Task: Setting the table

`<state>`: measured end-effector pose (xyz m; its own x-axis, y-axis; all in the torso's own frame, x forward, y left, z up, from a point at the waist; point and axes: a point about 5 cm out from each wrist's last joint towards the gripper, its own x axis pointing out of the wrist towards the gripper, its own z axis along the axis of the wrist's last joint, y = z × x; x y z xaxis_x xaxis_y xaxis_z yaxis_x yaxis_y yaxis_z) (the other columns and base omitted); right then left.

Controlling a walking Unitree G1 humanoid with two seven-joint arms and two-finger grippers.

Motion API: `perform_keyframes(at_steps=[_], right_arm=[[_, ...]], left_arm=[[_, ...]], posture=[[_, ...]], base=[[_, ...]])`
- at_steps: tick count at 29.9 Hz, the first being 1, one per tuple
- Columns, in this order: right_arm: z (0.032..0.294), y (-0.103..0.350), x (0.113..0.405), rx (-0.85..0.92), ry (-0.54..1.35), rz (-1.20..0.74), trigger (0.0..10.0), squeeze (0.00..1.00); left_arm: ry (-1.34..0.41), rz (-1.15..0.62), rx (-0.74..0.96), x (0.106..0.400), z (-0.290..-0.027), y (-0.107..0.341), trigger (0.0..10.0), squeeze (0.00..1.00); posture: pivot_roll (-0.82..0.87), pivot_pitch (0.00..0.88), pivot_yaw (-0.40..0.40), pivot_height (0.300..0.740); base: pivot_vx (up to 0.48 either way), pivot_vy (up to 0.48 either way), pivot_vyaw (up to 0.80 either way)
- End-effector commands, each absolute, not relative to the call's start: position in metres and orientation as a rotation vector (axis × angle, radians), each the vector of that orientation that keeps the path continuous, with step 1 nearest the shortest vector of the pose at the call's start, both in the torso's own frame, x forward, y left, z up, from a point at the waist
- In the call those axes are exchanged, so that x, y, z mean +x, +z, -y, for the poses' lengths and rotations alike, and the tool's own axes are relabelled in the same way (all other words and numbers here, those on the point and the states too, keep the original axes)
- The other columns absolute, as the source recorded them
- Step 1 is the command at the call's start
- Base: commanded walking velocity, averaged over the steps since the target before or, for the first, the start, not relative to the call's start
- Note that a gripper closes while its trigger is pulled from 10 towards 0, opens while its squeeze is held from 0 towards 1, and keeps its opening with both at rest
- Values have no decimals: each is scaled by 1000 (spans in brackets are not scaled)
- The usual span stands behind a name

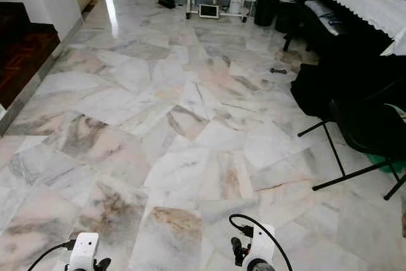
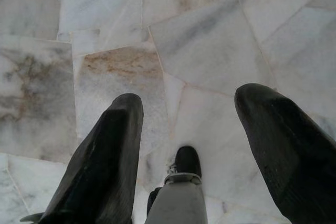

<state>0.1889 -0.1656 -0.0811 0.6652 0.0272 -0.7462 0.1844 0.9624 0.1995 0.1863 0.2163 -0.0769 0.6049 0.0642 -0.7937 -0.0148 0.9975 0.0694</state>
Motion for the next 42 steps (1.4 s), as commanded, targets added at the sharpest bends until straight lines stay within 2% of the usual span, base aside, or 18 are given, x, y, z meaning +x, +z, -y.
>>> perform_keyframes(at_steps=[1,7,14,25,28,34,42], right_arm=[[169,-82,187,280,-107,-848,10000,0],[167,-83,185,283,-112,-854,10000,0],[180,-90,167,258,-141,-894,10000,0],[175,-93,157,287,-166,-867,10000,0],[169,-93,158,292,-144,-871,10000,0],[174,-89,167,263,-89,-869,10000,0],[175,-82,184,289,-100,-828,10000,0]], left_arm=[[42,-934,57,184,-217,-78,10000,0],[10,-928,93,186,-218,-77,10000,0],[-87,-898,147,199,-202,-73,10000,0],[-139,-831,162,217,-187,-64,10000,0],[-103,-810,147,222,-190,-61,10000,0],[-35,-808,113,221,-196,-61,10000,0],[24,-824,123,214,-212,-62,10000,0]], posture=[[70,0,-96,740],[63,0,-75,740],[99,0,-73,740],[55,0,-63,740],[84,0,-80,740],[106,0,-89,740],[126,0,-27,740]], base=[[0,0,0],[0,0,0],[0,0,0],[0,0,0],[0,0,0],[0,0,0],[0,0,0]])
